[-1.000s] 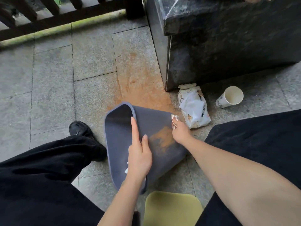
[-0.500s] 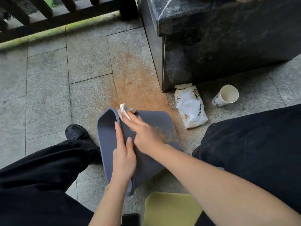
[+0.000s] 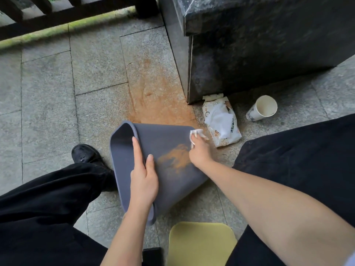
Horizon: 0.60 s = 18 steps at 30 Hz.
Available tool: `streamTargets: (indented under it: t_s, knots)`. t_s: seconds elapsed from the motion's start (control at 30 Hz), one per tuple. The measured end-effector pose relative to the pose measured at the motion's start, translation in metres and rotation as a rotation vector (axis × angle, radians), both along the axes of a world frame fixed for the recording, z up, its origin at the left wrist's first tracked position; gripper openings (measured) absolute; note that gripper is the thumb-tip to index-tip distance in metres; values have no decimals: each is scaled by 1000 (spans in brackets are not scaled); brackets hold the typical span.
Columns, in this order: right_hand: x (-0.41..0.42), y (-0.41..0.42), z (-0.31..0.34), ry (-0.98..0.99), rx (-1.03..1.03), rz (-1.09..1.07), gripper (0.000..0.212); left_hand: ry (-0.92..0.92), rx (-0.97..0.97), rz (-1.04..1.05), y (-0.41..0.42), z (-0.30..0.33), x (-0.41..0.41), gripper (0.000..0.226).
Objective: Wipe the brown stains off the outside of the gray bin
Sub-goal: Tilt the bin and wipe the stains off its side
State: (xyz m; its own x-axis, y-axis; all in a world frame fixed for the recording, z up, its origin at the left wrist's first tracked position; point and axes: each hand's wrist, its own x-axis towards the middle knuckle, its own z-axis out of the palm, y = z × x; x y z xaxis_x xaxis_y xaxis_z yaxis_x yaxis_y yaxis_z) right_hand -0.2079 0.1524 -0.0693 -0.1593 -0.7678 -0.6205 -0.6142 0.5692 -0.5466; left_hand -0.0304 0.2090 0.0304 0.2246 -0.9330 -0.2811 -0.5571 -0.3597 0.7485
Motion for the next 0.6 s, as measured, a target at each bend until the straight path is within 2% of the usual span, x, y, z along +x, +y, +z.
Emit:
streamTargets:
  t_s: [0.17,0.23,0.33,0.4,0.43,0.5,0.6]
  knots:
    - [59,6,62,-265,-331,194,92,3,16,1,0,-3,3,64]
    - [79,16,74,-351,-442,317,89,-6,11,10,0,-3,8,64]
    - [88,22,71,-258,-618,524,78,-25,2,30,3,-5,12,62]
    - [79,15,60,-137,-677,626,89,-22,-10,45,5,-4,13,60]
    - [71,11,52,-88,-662,622,97,-21,-20,59,6,-4,14,60]
    - [45,7,34,30,-500,516,103,-21,-30,76,7,-4,13,59]
    - [-4,0,8,167,-105,331,84,-30,-1,59,5,-3,11,61]
